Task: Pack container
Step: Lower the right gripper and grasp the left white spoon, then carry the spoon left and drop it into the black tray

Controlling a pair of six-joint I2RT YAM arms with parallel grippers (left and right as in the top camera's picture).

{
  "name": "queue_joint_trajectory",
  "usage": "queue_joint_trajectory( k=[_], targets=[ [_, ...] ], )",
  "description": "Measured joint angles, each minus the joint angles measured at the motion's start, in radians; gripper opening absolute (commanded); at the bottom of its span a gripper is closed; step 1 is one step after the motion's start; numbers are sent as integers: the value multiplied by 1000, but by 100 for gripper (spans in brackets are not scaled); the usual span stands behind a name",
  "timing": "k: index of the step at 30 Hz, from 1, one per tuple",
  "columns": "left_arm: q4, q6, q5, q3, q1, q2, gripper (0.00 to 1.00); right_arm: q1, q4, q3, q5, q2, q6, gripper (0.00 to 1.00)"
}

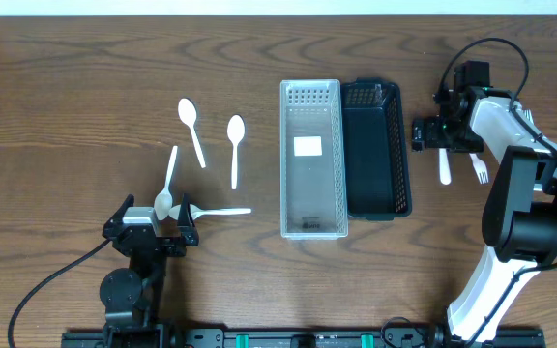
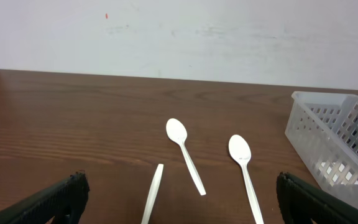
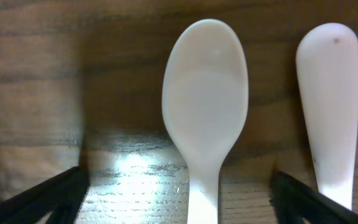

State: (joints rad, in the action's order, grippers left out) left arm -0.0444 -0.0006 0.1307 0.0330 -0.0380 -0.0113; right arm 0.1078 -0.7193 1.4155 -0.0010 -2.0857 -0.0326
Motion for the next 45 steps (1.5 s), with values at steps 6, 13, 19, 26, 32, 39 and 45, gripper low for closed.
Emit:
queue_joint_trajectory(
  k=[6, 13, 19, 26, 32, 39, 45],
  targets=[
    [0, 0, 0, 0, 0, 0, 98, 0, 3, 4, 5, -2, 14, 33],
    [0, 0, 0, 0, 0, 0, 98, 0, 3, 5, 7, -2, 18, 9],
    [0, 0, 0, 0, 0, 0, 98, 0, -6, 11, 16, -3, 21, 1],
    [0, 0, 0, 0, 0, 0, 98, 0, -188, 171, 25, -57, 21, 1],
    [0, 0, 0, 0, 0, 0, 98, -2, -459, 550, 28, -68, 21, 1],
    [0, 0, 0, 0, 0, 0, 98, -59, -778, 954, -3, -63, 40, 1],
    [0, 0, 0, 0, 0, 0, 98, -175, -940, 1038, -34, -58, 111, 1]
  ],
)
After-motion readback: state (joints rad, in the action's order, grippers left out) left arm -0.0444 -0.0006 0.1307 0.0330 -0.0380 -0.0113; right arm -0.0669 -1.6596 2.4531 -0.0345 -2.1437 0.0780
